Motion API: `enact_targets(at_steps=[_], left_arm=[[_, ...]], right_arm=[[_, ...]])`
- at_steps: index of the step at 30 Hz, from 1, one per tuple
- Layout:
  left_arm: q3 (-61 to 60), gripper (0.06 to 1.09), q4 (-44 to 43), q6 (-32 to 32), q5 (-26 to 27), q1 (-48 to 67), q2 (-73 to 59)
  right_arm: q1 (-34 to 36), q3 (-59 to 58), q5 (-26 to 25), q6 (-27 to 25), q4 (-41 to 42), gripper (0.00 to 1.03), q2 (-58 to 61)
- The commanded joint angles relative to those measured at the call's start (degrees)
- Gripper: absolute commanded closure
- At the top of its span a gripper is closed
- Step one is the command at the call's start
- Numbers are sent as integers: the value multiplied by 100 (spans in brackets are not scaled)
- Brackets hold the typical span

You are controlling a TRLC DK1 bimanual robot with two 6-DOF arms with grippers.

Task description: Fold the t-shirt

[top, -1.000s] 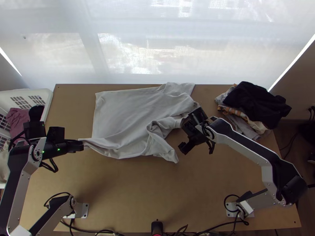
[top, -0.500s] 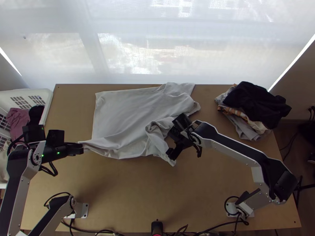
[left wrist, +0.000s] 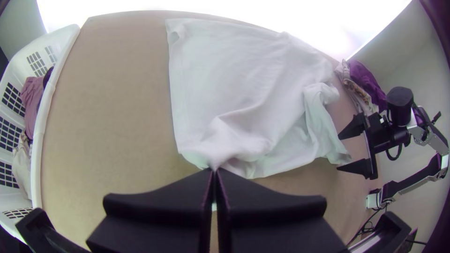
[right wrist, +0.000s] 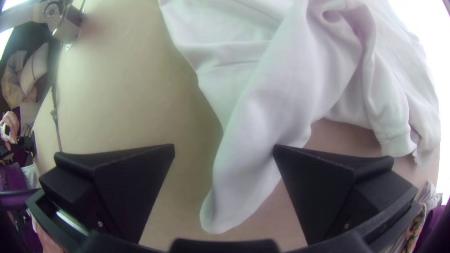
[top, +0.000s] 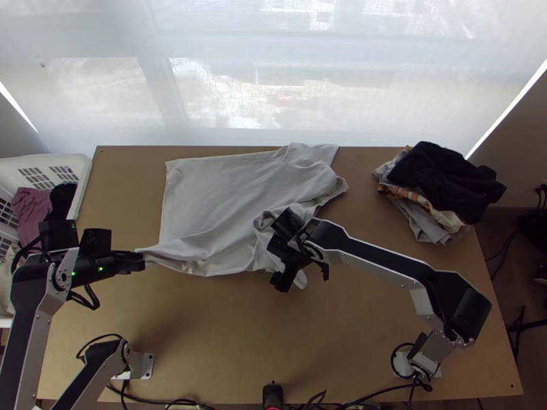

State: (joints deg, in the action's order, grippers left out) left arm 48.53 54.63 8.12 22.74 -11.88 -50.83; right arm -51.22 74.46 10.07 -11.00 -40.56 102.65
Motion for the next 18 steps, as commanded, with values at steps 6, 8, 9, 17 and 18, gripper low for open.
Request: enact_targets(at_steps=[6, 8, 9, 17, 18], left_arm=[[95, 105, -5, 5, -7, -7, -41], [86, 105, -23, 5, -7, -7, -50], [86, 105, -32, 5, -7, -7, -68], [139, 105, -128, 14, 2, 1, -199], [139, 105, -137, 14, 2, 1, -208]], right_arm=[[297, -159, -5, 90, -23, 5, -254], [438, -335, 4, 116, -23, 7, -465], [473, -423, -5, 125, -14, 11, -536], [525, -1153, -5, -33, 100, 72, -861], [525, -1179, -5, -33, 118, 81, -878]])
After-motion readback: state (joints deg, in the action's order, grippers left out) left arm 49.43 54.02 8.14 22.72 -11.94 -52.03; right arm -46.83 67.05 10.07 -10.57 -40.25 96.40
